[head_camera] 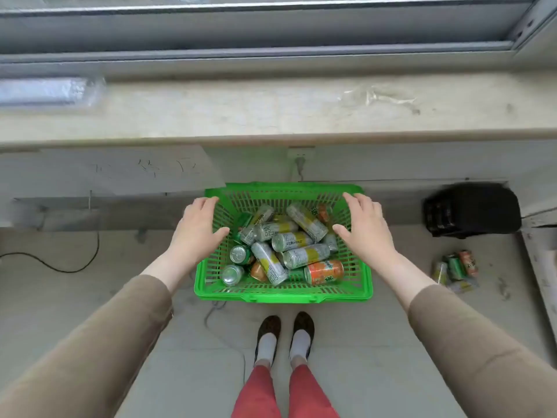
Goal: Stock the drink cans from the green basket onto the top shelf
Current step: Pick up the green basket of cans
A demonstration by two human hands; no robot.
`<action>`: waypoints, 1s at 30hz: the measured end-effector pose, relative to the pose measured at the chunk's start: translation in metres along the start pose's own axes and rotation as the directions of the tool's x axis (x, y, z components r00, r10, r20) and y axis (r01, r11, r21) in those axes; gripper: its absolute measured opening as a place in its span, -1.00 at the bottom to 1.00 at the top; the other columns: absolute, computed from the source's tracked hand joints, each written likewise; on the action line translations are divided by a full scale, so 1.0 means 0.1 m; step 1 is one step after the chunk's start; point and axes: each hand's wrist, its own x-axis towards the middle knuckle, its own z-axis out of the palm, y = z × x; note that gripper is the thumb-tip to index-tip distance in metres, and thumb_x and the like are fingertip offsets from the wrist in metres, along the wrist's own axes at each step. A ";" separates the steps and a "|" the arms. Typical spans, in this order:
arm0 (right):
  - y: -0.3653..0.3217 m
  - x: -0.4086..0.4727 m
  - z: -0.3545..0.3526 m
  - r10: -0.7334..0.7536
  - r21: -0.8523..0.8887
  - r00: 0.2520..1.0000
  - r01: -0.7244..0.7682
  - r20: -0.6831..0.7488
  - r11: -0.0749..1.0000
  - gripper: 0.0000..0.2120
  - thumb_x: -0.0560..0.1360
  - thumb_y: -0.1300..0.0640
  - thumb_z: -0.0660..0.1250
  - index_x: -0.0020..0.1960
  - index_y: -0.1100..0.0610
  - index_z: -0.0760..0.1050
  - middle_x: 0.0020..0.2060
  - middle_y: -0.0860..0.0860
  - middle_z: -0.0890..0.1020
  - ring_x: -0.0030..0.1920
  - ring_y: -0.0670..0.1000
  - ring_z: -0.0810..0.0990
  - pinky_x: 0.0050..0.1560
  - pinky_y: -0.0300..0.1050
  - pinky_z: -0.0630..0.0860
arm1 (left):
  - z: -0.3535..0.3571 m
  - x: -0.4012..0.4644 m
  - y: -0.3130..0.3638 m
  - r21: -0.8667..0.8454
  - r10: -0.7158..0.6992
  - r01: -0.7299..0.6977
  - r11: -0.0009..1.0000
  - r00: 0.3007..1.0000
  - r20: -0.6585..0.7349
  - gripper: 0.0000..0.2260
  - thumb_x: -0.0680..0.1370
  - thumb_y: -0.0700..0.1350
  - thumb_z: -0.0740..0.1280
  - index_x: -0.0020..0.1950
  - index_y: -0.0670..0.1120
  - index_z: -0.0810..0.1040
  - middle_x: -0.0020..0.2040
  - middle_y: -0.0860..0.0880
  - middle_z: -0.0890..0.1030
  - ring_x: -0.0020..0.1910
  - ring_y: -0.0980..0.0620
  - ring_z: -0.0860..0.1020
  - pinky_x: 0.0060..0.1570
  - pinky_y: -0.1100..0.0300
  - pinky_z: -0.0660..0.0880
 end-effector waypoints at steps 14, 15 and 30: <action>0.51 0.19 0.90 0.369 -0.018 0.921 -0.369 0.125 0.929 -0.07 0.53 0.39 0.27 0.65 0.09 -0.27 0.59 0.25 0.13 0.23 0.37 0.56 -0.01 0.10 0.51 | 0.78 0.25 -0.62 -0.003 -0.231 0.237 0.972 0.951 0.203 -0.01 0.44 -0.12 0.49 0.60 -0.08 -0.19 0.42 -0.31 0.33 0.32 -0.33 0.43 0.17 -0.20 0.48; 0.55 0.20 0.94 0.390 -0.010 0.914 -0.392 0.114 0.920 -0.09 0.53 0.40 0.25 0.65 0.10 -0.27 0.56 0.24 0.22 0.21 0.37 0.57 0.00 0.11 0.51 | 0.82 0.26 -0.62 -0.009 -0.236 0.243 0.970 0.951 0.199 -0.02 0.45 -0.15 0.48 0.60 -0.06 -0.20 0.42 -0.31 0.31 0.31 -0.35 0.43 0.15 -0.20 0.48; 0.86 0.00 0.89 0.558 0.132 0.810 -0.582 0.179 0.803 -0.67 0.55 0.26 0.37 0.26 0.25 0.36 0.14 0.26 0.62 0.18 0.34 0.59 0.06 0.09 0.49 | 0.79 0.24 -0.49 -0.049 -0.373 0.386 0.921 0.911 0.174 -0.64 0.44 -0.26 0.41 0.11 -0.22 0.29 0.03 -0.31 0.57 0.01 -0.33 0.57 -0.11 -0.03 0.47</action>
